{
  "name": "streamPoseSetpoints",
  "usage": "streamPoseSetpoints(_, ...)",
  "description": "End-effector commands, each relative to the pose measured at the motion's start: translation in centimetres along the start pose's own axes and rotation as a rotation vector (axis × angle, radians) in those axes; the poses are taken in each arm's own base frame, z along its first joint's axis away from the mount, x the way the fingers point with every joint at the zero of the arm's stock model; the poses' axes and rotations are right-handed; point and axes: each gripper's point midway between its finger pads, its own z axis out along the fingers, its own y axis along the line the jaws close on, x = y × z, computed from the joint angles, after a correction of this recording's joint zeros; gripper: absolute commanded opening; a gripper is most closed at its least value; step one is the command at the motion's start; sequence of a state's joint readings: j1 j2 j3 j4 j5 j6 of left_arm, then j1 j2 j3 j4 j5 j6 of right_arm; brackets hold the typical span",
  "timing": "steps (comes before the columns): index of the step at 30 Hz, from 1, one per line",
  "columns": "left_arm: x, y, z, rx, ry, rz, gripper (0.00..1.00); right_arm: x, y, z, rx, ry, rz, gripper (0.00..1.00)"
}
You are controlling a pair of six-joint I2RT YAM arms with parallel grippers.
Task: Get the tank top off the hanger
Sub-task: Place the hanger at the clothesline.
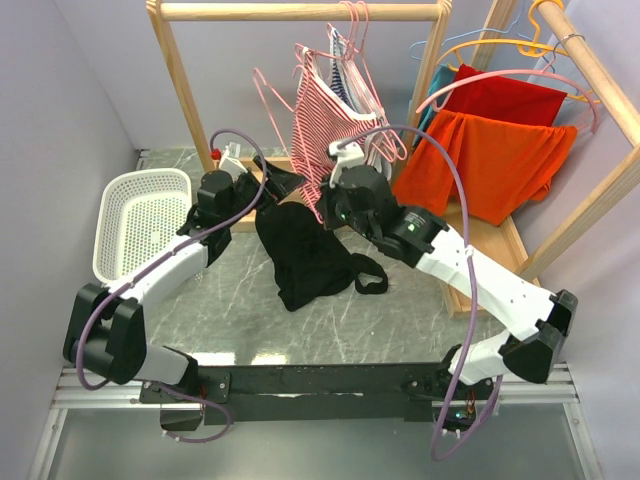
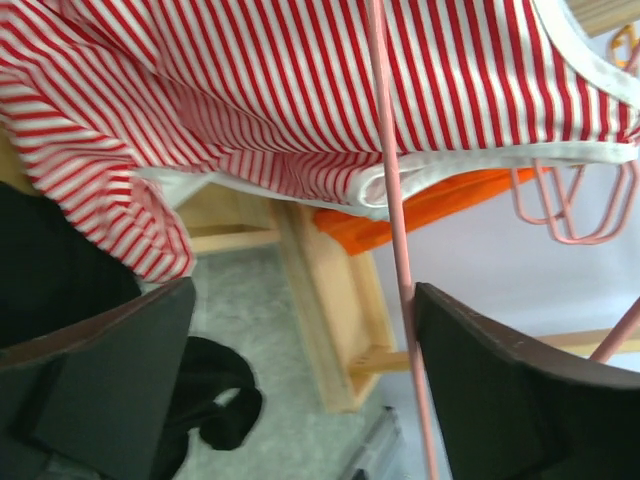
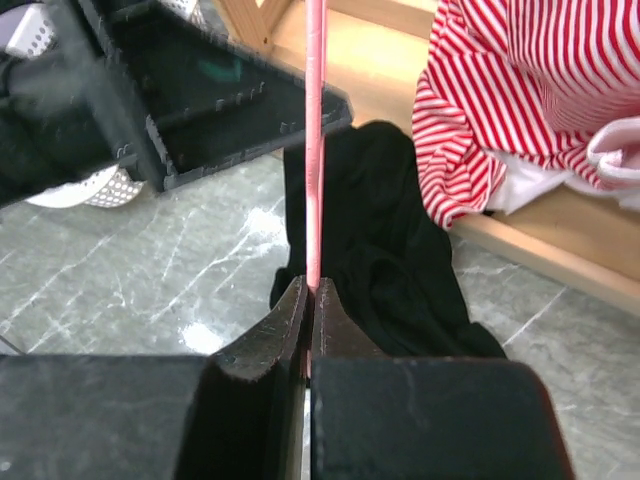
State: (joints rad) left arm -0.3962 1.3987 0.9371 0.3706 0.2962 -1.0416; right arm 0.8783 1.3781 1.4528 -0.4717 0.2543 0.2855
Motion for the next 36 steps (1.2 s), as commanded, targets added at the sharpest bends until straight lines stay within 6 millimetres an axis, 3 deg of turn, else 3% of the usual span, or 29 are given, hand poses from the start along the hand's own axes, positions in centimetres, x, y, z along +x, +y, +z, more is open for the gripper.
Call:
streamPoseSetpoints(1,-2.4,-0.8,-2.5,-0.059,-0.102,0.177,0.99,-4.0,0.5,0.0,0.033,-0.046,-0.04,0.0)
streamPoseSetpoints(2,-2.5,-0.4,-3.0,-0.077,-0.114,0.198,0.99,-5.5,0.9,-0.3,0.027,-0.066,-0.04,0.0)
streamPoseSetpoints(3,-3.2,-0.5,-4.0,-0.099,-0.154,0.241,1.0,-5.0,0.9,0.5,0.04,-0.039,-0.056,0.0)
streamPoseSetpoints(8,-3.3,1.4,-7.2,-0.187,-0.206,0.325,0.99,-7.4,1.2,1.0,0.058,-0.071,-0.072,0.0)
streamPoseSetpoints(14,-3.8,0.4,-10.5,-0.181,-0.279,0.346,0.99,-9.9,0.9,0.7,0.091,-0.122,-0.084,0.0)
streamPoseSetpoints(19,-3.5,1.3,-10.7,-0.206,-0.262,0.38,0.99,-12.9,0.7,0.1,0.114,-0.179,-0.096,0.0)
streamPoseSetpoints(25,-2.6,2.0,-10.7,-0.219,-0.215,0.402,0.99,-15.1,0.0,1.7,0.122,-0.19,-0.1,0.0)
streamPoseSetpoints(28,-2.5,2.0,-10.8,-0.22,-0.209,0.401,0.99,-14.3,-1.1,3.7,0.146,-0.15,-0.097,0.0)
streamPoseSetpoints(36,-2.2,2.0,-10.5,-0.217,-0.191,0.394,0.99,-14.9,-3.4,4.2,0.157,-0.164,-0.07,0.0)
